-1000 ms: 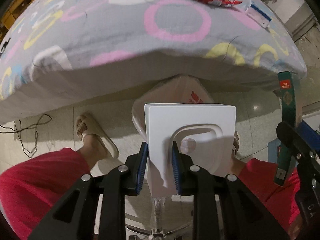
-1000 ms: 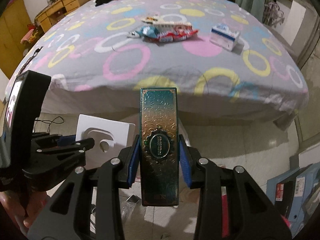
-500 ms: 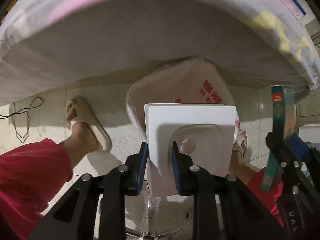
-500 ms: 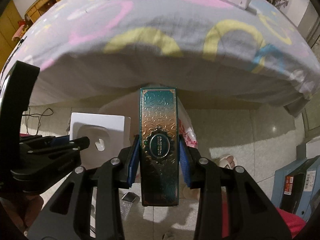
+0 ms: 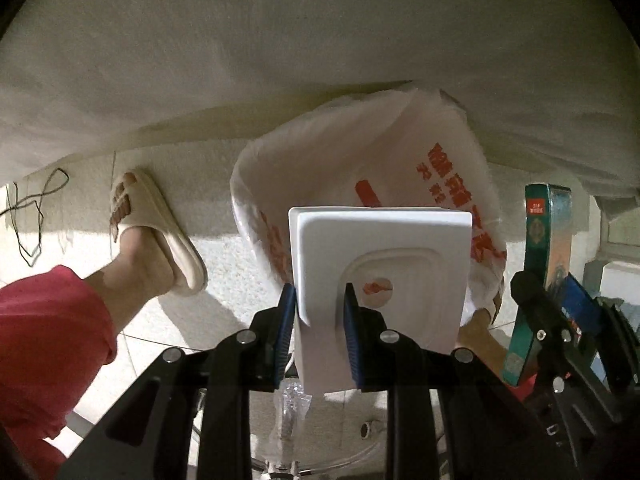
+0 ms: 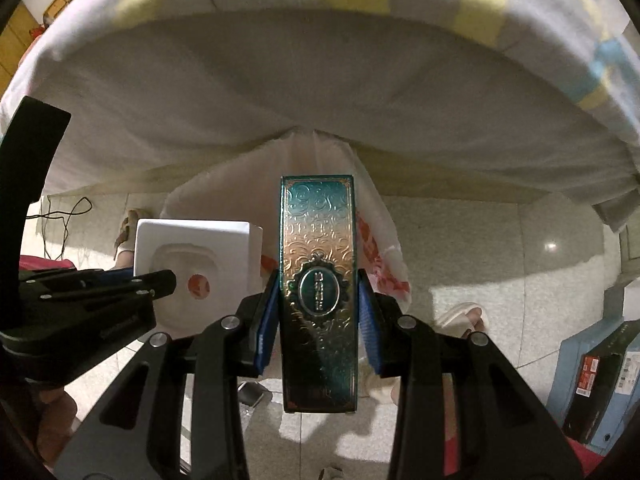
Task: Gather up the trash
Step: 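Carry the white tray and green-gold box down toward the white plastic bag, then open both tools to drop the tray and box into the bag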
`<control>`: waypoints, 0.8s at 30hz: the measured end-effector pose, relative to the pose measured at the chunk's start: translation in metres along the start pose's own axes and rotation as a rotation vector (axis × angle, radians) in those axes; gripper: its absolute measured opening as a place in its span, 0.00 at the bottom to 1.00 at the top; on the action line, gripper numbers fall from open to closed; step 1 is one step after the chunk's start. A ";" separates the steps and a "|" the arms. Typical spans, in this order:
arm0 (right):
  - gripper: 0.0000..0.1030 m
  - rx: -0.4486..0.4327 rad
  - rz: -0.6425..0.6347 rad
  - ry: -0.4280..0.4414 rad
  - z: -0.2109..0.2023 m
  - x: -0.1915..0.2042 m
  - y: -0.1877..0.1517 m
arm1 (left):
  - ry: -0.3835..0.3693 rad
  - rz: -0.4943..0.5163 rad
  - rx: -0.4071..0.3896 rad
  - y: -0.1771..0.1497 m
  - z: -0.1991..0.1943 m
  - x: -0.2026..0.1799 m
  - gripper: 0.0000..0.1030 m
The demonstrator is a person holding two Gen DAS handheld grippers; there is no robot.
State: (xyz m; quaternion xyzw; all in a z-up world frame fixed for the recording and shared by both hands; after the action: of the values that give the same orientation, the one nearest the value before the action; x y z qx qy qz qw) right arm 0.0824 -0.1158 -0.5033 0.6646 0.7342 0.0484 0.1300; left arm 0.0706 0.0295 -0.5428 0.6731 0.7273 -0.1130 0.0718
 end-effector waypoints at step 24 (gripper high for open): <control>0.35 0.099 -0.003 0.067 0.059 0.010 -0.001 | -0.033 -0.112 0.066 0.012 0.042 0.013 0.24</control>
State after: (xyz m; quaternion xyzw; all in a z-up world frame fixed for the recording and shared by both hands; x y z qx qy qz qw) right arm 0.0956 -0.1125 -0.5613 0.6673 0.7405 0.0340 0.0724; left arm 0.0795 0.0316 -0.5872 0.6314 0.7584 -0.1520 0.0551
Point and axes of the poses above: each gripper's, at about its wrist camera, not at the fingertips, and z roughly the way its jaws point, x to its left, y to its top, the point moved 10 cm from there along z, roughly the way its jaws point, and after that the axes turned 11 degrees about -y, right-handed, at the moved point
